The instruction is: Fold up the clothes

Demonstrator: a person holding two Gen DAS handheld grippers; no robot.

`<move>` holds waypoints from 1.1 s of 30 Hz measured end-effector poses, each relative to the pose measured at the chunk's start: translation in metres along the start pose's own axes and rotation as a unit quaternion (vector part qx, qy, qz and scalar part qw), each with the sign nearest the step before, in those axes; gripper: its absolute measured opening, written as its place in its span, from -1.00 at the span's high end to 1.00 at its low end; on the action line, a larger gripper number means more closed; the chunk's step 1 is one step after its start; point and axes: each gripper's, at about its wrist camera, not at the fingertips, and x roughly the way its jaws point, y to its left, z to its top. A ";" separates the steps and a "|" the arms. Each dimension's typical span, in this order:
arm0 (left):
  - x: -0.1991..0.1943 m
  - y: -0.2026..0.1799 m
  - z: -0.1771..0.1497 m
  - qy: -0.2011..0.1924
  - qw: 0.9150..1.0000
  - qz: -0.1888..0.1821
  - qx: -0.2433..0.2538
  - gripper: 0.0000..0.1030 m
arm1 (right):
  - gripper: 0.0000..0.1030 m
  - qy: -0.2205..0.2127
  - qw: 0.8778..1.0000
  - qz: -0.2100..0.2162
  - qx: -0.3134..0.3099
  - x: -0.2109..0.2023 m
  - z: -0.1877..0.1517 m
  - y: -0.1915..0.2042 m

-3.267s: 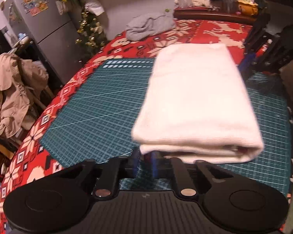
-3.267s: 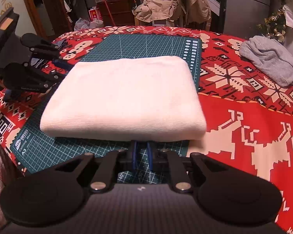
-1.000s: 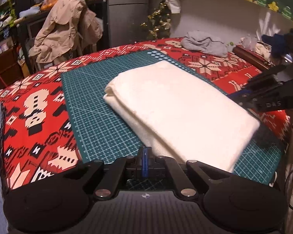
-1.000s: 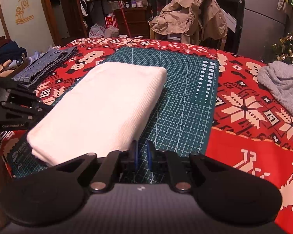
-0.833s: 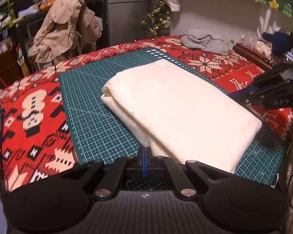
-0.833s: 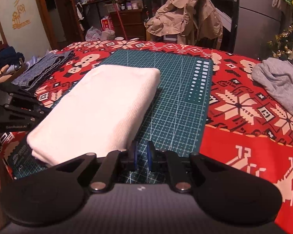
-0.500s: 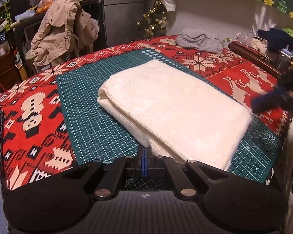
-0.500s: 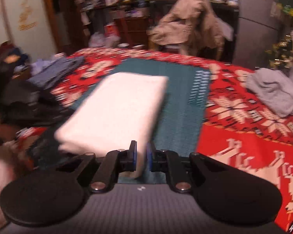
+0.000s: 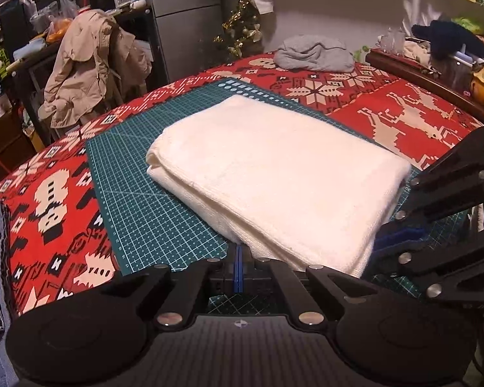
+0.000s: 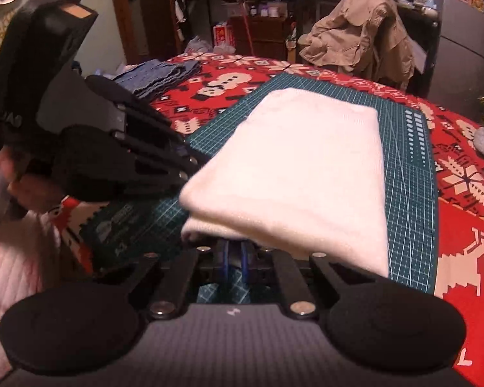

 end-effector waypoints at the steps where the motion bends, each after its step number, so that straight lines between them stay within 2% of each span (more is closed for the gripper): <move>1: -0.002 -0.003 0.000 -0.003 1.000 -0.001 0.007 1.00 | 0.85 -0.002 1.000 -0.004 -0.003 0.001 0.000 0.001; 22: -0.030 -0.044 -0.017 0.008 0.996 -0.018 0.090 1.00 | 0.87 0.005 1.000 0.011 0.026 0.007 0.003 -0.004; 28: -0.033 -0.049 -0.021 0.012 0.996 -0.024 0.082 1.00 | 0.95 0.002 1.000 0.009 0.007 0.001 0.002 0.005; 33: -0.032 -0.043 -0.021 0.017 0.998 -0.035 0.040 1.00 | 0.95 0.003 1.000 0.004 -0.008 -0.005 -0.004 0.013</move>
